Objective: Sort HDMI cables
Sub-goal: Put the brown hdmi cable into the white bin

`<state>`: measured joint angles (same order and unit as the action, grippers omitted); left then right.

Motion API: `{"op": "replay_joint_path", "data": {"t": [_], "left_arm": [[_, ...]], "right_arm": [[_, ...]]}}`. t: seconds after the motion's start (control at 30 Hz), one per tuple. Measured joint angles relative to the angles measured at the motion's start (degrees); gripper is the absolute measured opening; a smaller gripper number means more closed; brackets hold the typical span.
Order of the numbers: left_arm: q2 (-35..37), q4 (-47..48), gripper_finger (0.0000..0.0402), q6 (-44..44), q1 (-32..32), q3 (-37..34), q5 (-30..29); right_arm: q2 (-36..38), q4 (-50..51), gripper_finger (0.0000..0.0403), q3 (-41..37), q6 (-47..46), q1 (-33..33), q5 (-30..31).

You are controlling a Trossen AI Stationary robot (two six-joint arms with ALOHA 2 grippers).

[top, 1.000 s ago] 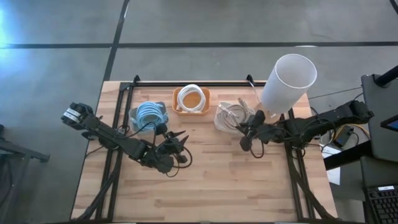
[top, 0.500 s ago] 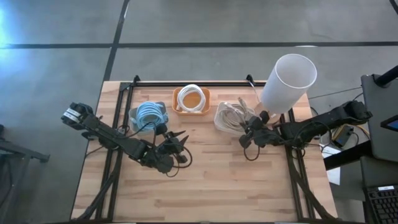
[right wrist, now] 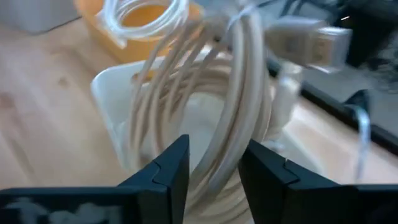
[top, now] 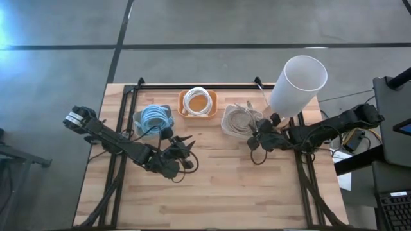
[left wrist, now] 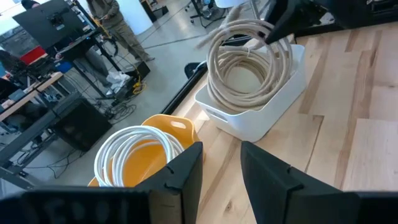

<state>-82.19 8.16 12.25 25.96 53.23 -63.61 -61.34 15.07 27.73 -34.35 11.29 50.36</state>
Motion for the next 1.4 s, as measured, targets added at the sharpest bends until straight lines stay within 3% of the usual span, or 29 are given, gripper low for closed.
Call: {"op": "replay_joint_path", "data": {"t": [0.1, 0.4, 0.7, 1.23, 1.4], "left_arm": [[0.0, 0.0, 0.0126, 0.0, 0.0, 0.0, 0.0], [0.0, 0.02, 0.0126, 0.0, 0.0, 0.0, 0.0], [0.0, 0.04, 0.0126, 0.0, 0.0, 0.0, 0.0], [0.0, 0.0, 0.0126, 1.38, 0.0, 0.0, 0.0], [0.0, 0.0, 0.0126, 1.4, 0.0, 0.0, -0.02]], "right_arm": [[0.0, -0.19, 0.0137, 0.0, -1.13, 0.0, 2.54], [0.07, 4.03, 0.0144, 0.02, -2.16, 0.0, 2.55], [0.09, 15.6, 0.0152, 0.11, -14.42, 0.09, 1.69], [0.09, 9.27, 0.0153, 0.11, -11.93, 0.05, 1.99], [0.09, 8.59, 0.0153, 0.11, -10.69, 0.04, 6.18]]}}
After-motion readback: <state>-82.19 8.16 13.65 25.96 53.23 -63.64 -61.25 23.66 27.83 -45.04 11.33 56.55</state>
